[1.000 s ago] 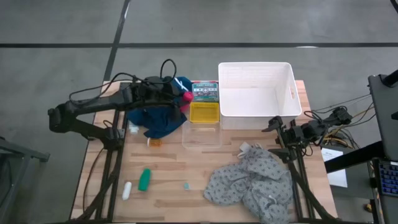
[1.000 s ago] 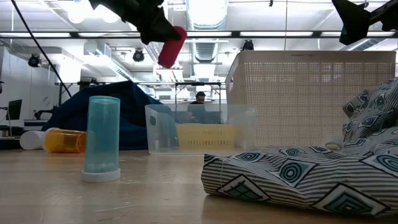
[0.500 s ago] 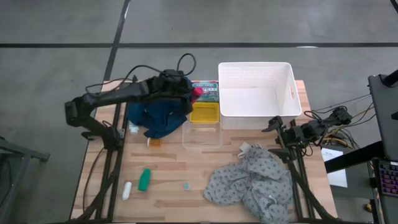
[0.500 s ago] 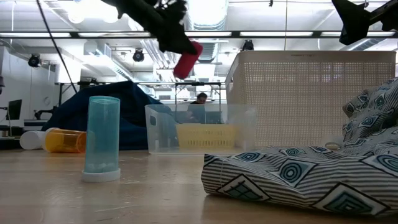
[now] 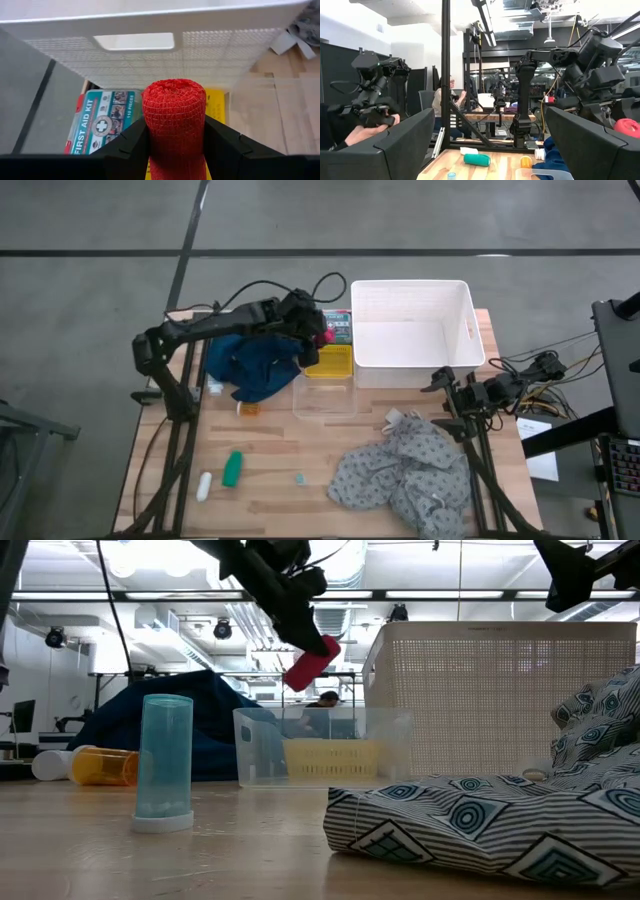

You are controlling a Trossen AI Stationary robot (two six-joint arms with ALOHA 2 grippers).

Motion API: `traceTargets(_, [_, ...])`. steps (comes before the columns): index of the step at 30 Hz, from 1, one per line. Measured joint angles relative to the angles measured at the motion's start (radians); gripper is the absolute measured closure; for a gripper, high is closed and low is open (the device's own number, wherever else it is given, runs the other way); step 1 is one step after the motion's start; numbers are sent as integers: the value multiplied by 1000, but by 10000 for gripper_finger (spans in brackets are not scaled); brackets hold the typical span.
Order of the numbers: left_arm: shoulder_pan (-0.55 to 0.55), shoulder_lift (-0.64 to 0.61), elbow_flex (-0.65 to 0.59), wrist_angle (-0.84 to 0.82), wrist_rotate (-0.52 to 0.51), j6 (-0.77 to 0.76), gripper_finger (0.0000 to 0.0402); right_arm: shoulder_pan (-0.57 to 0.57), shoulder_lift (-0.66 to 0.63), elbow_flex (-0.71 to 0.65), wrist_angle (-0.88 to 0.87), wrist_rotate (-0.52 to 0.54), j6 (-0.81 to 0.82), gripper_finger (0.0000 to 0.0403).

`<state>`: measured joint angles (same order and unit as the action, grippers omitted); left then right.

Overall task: Pick & Place Medicine items
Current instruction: Put the red bandage into the yellow bin

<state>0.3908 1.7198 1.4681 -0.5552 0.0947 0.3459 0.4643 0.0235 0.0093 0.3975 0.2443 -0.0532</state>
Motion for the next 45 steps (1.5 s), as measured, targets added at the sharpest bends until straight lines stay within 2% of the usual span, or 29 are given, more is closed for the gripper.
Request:
traceTargets(17, [8, 136, 0, 24, 30, 25, 245, 0, 0, 0, 0, 0, 0, 23])
traceTargets(45, [17, 277, -1, 42, 30, 24, 244, 0, -1, 0, 0, 0, 0, 23])
